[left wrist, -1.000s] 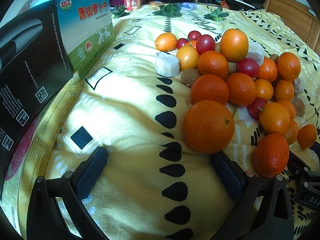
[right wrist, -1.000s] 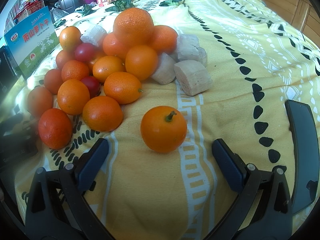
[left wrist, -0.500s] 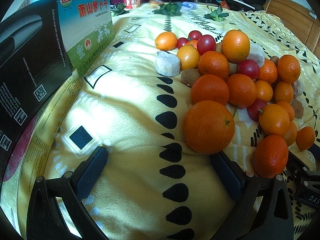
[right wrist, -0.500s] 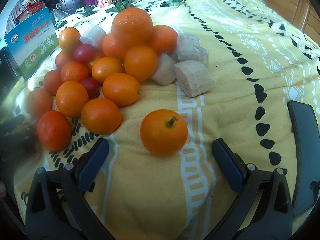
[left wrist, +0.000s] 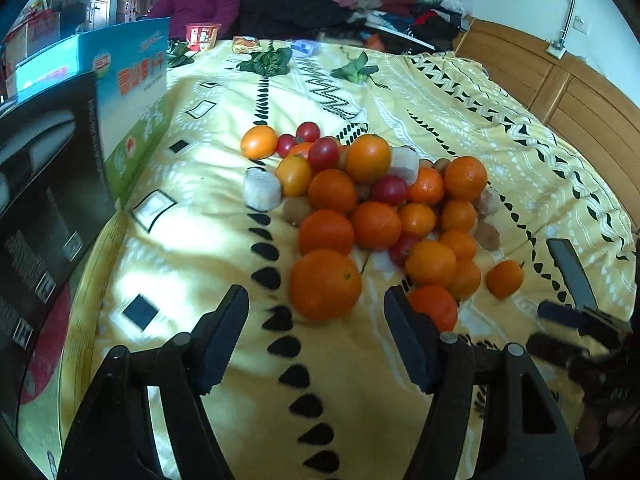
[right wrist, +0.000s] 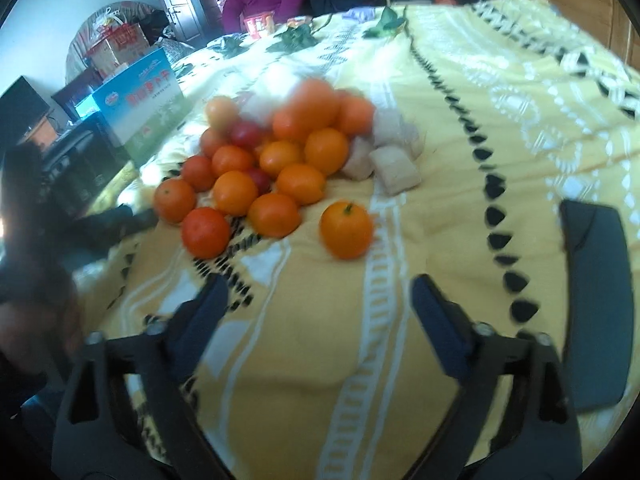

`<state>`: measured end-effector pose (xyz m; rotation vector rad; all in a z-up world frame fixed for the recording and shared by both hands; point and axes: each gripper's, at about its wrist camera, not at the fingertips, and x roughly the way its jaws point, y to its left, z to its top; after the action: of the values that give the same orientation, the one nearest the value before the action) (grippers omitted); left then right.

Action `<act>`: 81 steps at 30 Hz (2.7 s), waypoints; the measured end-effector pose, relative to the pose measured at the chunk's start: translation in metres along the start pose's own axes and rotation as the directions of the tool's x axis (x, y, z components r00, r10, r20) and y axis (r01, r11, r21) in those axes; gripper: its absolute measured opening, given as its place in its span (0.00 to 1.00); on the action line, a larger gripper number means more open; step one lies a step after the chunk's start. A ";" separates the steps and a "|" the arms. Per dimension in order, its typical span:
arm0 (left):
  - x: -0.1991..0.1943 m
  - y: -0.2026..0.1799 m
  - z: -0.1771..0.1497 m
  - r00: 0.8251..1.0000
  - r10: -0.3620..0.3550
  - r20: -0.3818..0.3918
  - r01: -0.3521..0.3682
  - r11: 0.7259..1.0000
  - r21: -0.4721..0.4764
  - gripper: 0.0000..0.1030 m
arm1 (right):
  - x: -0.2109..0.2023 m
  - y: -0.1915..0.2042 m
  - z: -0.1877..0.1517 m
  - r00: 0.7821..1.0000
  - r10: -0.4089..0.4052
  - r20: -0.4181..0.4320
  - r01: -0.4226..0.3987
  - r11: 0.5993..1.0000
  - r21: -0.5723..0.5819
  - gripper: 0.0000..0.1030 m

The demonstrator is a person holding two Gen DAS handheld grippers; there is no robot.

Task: Organize fruits
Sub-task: 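Close the left tool on a large orange while the right tool grasps a tangerine, then lift both held oranges and carry them over the steel bowl, then open the left tool over the bowl while the right tool releases its tangerine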

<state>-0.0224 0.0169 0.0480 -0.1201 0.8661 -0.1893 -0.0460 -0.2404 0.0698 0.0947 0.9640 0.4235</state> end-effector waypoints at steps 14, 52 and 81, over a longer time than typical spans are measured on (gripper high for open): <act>0.017 0.000 0.003 0.998 -0.044 -0.038 0.045 0.999 0.019 0.45 | 0.022 0.041 0.017 0.989 0.146 -0.028 -0.148 0.986 -0.078 0.56; -0.342 0.300 -0.008 0.806 0.524 0.275 -0.316 0.774 -0.548 0.44 | -0.035 0.373 0.139 0.890 0.455 0.026 -0.375 0.762 -0.528 0.39; -0.294 0.399 -0.088 0.879 0.477 0.022 -0.345 0.667 -0.660 0.80 | 0.108 0.530 0.050 0.840 0.348 -0.415 -0.534 0.662 -0.526 0.41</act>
<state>-0.2291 0.4666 0.1383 -0.5729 0.7075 0.5639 -0.1144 0.2916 0.1542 -0.3601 1.0289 1.2392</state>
